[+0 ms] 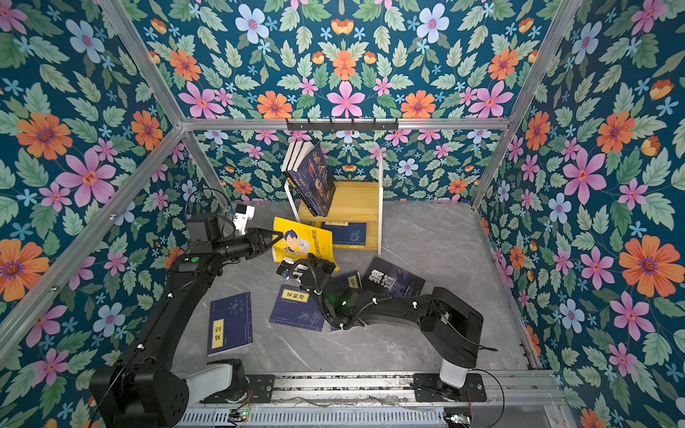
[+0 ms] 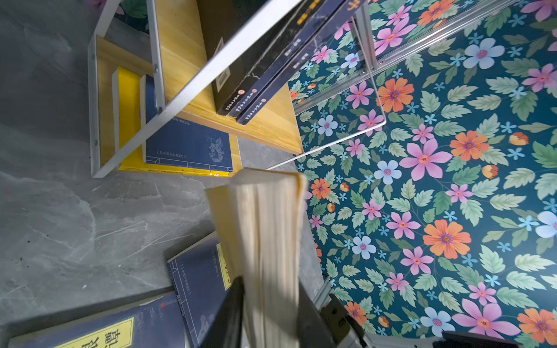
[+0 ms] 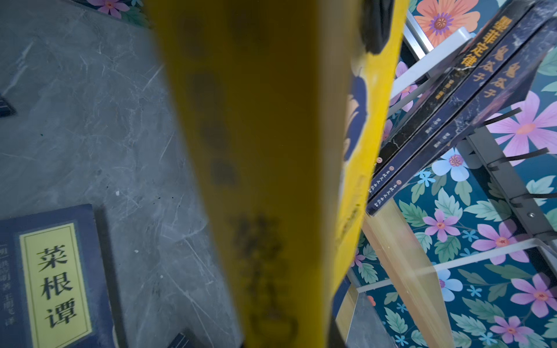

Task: Stacking books/files
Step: Pass the book, then place the book on the bookshelf.

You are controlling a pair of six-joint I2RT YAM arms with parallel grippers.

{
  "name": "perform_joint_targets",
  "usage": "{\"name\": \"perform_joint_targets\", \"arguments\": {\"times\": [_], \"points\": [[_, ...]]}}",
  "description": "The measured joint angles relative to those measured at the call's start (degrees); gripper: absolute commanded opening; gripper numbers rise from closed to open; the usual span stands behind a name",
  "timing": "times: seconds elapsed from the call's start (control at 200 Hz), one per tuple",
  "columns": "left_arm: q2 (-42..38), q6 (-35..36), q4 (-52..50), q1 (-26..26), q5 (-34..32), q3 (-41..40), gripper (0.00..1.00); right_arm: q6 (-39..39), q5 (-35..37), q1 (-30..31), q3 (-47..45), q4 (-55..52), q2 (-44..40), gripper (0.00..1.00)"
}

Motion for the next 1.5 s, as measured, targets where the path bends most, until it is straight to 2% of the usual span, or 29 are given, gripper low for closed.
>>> {"name": "perform_joint_targets", "arguments": {"times": [0.1,0.165,0.415,0.61,0.74,0.775,1.1,1.295,1.5], "points": [[-0.8,1.4,0.9,1.4,0.0,-0.5,0.50,1.3,0.5,-0.3,-1.4,-0.1,-1.5,0.00],[-1.3,3.4,1.0,2.7,0.2,-0.6,0.58,2.8,0.1,-0.3,-1.9,-2.1,-3.1,0.00],[-3.1,16.9,-2.3,4.9,-1.8,-0.7,0.77,10.8,-4.1,-1.0,-4.3,-7.1,-11.2,0.00],[-4.3,29.0,-8.2,5.3,-8.5,-0.9,0.86,18.1,-7.2,-3.3,-4.0,-10.6,-17.9,0.00],[-4.7,34.4,-10.1,5.4,-12.0,-2.6,0.93,24.3,-8.2,-6.7,-1.7,-13.1,-21.8,0.00],[-4.9,35.5,-10.4,5.4,-12.7,-3.4,0.99,26.3,-8.7,-7.8,-1.0,-13.3,-22.7,0.00],[-6.6,40.5,-10.7,5.6,-14.8,-10.1,1.00,35.6,-12.3,-17.2,6.5,-14.0,-21.2,0.00],[-7.4,41.4,-9.1,5.9,-14.9,-12.2,1.00,40.8,-11.9,-23.6,11.7,-13.6,-16.1,0.00],[-8.6,41.4,-8.1,5.9,-15.1,-12.8,1.00,42.8,-11.0,-24.9,17.7,-11.8,-7.8,0.00]]}}
